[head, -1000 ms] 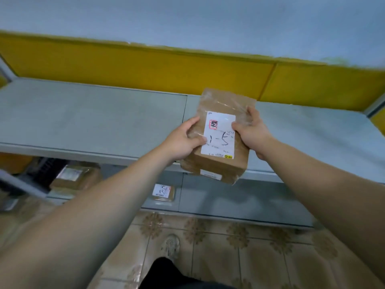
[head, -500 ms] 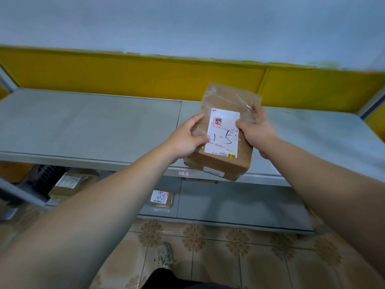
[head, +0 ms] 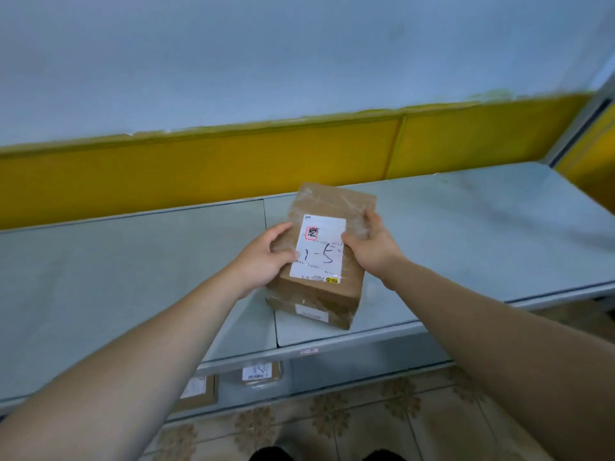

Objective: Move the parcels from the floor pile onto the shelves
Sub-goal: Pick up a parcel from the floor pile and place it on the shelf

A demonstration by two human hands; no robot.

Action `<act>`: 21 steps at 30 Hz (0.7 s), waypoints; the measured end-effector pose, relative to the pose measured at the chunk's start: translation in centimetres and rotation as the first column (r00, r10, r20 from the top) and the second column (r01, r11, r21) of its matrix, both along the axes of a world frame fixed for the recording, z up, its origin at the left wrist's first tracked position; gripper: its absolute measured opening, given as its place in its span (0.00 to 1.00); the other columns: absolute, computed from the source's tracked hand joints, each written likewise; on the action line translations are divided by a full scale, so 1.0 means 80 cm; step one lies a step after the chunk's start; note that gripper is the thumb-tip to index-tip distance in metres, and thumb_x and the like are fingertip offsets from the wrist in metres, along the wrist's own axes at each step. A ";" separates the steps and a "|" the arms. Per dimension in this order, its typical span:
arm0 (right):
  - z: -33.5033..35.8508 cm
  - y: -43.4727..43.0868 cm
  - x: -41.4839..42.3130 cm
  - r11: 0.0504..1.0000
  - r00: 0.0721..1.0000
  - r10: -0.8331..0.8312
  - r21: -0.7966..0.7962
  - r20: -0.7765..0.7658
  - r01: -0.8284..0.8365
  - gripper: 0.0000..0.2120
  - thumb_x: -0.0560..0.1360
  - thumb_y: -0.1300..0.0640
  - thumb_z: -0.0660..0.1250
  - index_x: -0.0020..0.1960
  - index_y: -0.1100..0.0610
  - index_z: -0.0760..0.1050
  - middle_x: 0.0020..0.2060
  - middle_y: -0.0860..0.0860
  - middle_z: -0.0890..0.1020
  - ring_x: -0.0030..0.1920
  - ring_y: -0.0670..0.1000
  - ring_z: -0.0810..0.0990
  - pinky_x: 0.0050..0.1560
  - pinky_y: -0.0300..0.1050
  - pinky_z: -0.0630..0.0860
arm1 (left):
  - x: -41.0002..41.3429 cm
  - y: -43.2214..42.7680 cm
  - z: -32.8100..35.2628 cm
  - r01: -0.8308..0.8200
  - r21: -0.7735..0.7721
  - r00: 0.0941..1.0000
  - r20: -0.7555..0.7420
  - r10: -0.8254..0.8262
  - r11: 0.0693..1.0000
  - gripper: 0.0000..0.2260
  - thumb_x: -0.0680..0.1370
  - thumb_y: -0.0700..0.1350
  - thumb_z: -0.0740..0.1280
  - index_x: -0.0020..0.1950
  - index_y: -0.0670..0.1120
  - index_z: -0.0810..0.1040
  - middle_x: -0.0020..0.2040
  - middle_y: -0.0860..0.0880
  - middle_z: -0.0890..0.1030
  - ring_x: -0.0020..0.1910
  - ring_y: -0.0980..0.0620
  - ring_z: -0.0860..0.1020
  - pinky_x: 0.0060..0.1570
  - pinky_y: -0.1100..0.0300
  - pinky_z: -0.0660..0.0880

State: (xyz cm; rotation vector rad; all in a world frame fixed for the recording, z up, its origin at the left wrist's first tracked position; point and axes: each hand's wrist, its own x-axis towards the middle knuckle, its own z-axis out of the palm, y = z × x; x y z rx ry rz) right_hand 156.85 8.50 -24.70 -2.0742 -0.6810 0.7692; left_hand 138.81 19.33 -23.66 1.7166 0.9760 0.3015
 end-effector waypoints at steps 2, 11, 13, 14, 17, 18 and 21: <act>0.002 0.006 0.005 0.999 0.997 0.023 -0.044 0.078 -0.020 0.34 0.77 0.44 0.66 0.78 0.45 0.55 0.71 0.56 0.68 0.68 0.59 0.71 0.69 0.52 0.67 | 0.008 0.028 0.004 0.064 0.080 0.997 -0.048 -0.061 0.995 0.25 0.78 0.38 0.67 0.73 0.52 0.68 0.62 0.55 0.73 0.59 0.56 0.72 0.48 0.69 0.68; 0.024 0.040 0.053 0.775 0.510 0.631 -0.504 0.584 -0.382 0.41 0.73 0.27 0.57 0.80 0.42 0.48 0.80 0.51 0.42 0.79 0.52 0.38 0.77 0.53 0.39 | 0.035 0.083 -0.004 -0.101 0.515 0.945 -0.218 0.244 0.851 0.21 0.76 0.50 0.69 0.67 0.46 0.74 0.67 0.42 0.68 0.69 0.43 0.65 0.66 0.54 0.63; 0.021 0.050 0.063 0.706 0.427 0.708 -0.569 0.562 -0.422 0.44 0.69 0.22 0.45 0.80 0.41 0.45 0.80 0.50 0.45 0.79 0.52 0.41 0.77 0.53 0.41 | 0.034 0.074 -0.012 -0.113 0.464 0.954 -0.198 0.227 0.879 0.24 0.75 0.52 0.69 0.68 0.45 0.73 0.67 0.43 0.67 0.69 0.46 0.65 0.67 0.59 0.59; 0.018 0.053 0.067 0.705 0.415 0.709 -0.570 0.571 -0.421 0.47 0.65 0.22 0.39 0.80 0.41 0.46 0.80 0.50 0.47 0.79 0.51 0.43 0.77 0.54 0.43 | 0.034 0.072 -0.015 -0.119 0.440 0.958 -0.185 0.219 0.890 0.26 0.74 0.55 0.69 0.69 0.45 0.72 0.68 0.43 0.66 0.71 0.47 0.64 0.68 0.60 0.58; 0.005 0.061 0.079 0.750 0.446 0.662 -0.536 0.603 -0.388 0.50 0.62 0.22 0.35 0.79 0.41 0.47 0.80 0.49 0.49 0.79 0.51 0.44 0.77 0.56 0.46 | 0.038 0.077 -0.018 -0.089 0.402 0.966 -0.188 0.178 0.911 0.33 0.72 0.58 0.68 0.73 0.46 0.68 0.77 0.44 0.55 0.77 0.48 0.53 0.74 0.57 0.52; 0.003 0.066 0.083 0.769 0.470 0.639 -0.525 0.609 -0.365 0.49 0.63 0.22 0.36 0.79 0.42 0.48 0.80 0.49 0.50 0.79 0.52 0.45 0.76 0.57 0.46 | 0.043 0.080 -0.018 -0.072 0.395 0.966 -0.202 0.163 0.916 0.33 0.73 0.57 0.69 0.75 0.47 0.66 0.79 0.45 0.51 0.78 0.49 0.48 0.75 0.55 0.50; 0.006 0.089 0.091 0.810 0.537 0.571 -0.533 0.621 -0.244 0.44 0.72 0.24 0.43 0.80 0.48 0.51 0.79 0.55 0.51 0.79 0.57 0.44 0.76 0.60 0.45 | 0.061 0.078 -0.021 0.004 0.373 0.970 -0.228 0.087 0.928 0.33 0.77 0.56 0.67 0.78 0.52 0.58 0.80 0.49 0.44 0.78 0.51 0.43 0.76 0.53 0.47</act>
